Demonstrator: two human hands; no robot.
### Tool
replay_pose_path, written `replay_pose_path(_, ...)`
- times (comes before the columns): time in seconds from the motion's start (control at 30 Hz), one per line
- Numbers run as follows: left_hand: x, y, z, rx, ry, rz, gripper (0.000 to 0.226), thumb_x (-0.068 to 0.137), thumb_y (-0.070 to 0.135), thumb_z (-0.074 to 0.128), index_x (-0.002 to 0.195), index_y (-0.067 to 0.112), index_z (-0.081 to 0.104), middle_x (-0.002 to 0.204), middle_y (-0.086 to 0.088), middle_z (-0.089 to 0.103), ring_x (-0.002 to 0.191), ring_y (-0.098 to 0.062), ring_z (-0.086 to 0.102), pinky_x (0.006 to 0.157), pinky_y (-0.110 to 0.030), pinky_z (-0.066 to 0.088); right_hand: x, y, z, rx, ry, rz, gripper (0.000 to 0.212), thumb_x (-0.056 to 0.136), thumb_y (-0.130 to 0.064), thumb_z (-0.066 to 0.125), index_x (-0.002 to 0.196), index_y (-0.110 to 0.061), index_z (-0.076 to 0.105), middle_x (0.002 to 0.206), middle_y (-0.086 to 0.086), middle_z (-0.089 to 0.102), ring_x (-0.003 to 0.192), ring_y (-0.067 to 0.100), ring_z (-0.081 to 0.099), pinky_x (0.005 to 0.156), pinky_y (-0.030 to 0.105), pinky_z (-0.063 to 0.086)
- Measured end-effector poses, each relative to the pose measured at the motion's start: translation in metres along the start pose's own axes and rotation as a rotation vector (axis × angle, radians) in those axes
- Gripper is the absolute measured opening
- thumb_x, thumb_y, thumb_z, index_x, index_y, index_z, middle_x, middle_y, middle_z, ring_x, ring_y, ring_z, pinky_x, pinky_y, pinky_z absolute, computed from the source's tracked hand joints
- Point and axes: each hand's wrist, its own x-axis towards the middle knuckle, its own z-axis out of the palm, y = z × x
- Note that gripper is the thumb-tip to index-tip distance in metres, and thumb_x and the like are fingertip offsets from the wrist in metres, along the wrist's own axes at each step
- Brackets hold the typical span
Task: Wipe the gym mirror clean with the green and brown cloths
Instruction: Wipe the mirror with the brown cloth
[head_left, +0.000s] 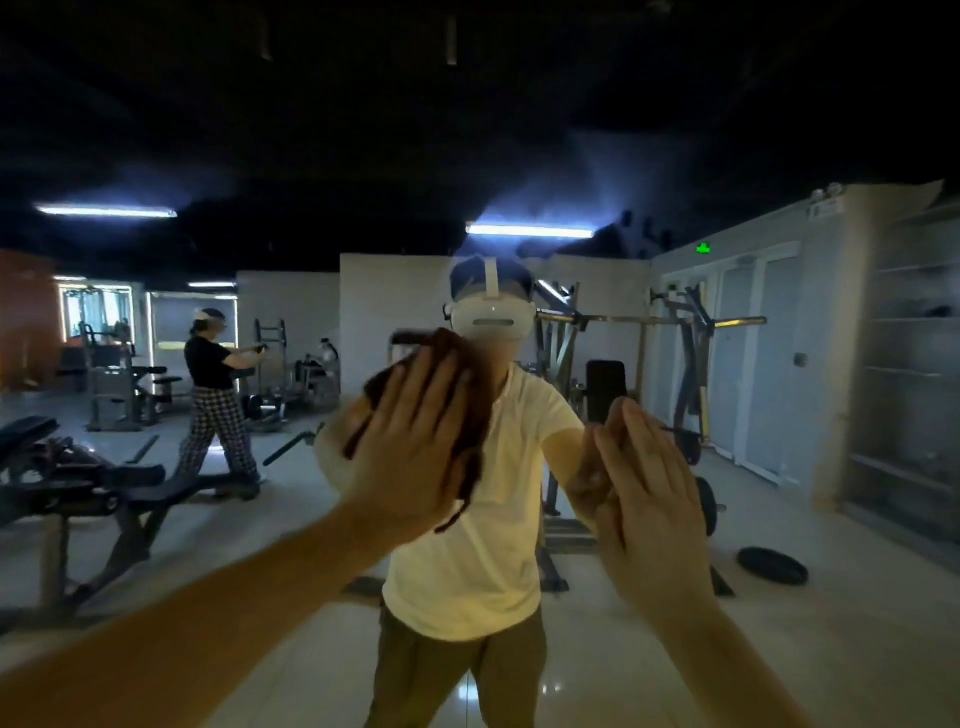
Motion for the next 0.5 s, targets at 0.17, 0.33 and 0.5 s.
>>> replay_pose_path(0.17, -0.035, 0.117, 0.037, -0.065, -0.067, 0.100, 0.071, 0.108, 0.045, 0.033, 0.162, 0.007, 0.009, 0.169, -0.018, -0.003, 0.157, -0.035, -0.015, 0.128, -0.050, -0.008, -0.048, 0.005, -0.003, 0.048, -0.023, 0.011, 0.054, 0.112, -0.034, 0.017, 0.160, -0.012, 0.029, 0.169, 0.011, 0.023, 0.159, 0.025, 0.014, 0.129, 0.044, 0.016)
replay_pose_path(0.33, -0.096, 0.129, 0.054, 0.009, -0.204, 0.473, 0.082, 0.100, 0.037, 0.053, 0.159, 0.005, 0.006, 0.167, -0.016, 0.006, 0.157, -0.038, -0.005, 0.127, -0.052, -0.010, -0.090, 0.001, 0.007, 0.085, -0.079, 0.101, 0.061, 0.096, -0.008, 0.041, 0.157, -0.002, 0.034, 0.169, 0.015, 0.022, 0.158, 0.029, 0.015, 0.129, 0.048, 0.015)
replay_pose_path(0.5, -0.202, -0.009, 0.028, 0.059, -0.274, 0.507, 0.105, 0.087, 0.019, 0.068, 0.164, 0.009, -0.003, 0.172, -0.015, -0.003, 0.158, -0.036, -0.001, 0.129, -0.053, 0.001, -0.117, -0.013, 0.009, 0.089, -0.139, 0.125, 0.069, 0.093, -0.004, 0.036, 0.161, -0.007, 0.024, 0.170, 0.017, 0.017, 0.159, 0.034, 0.011, 0.127, 0.056, 0.017)
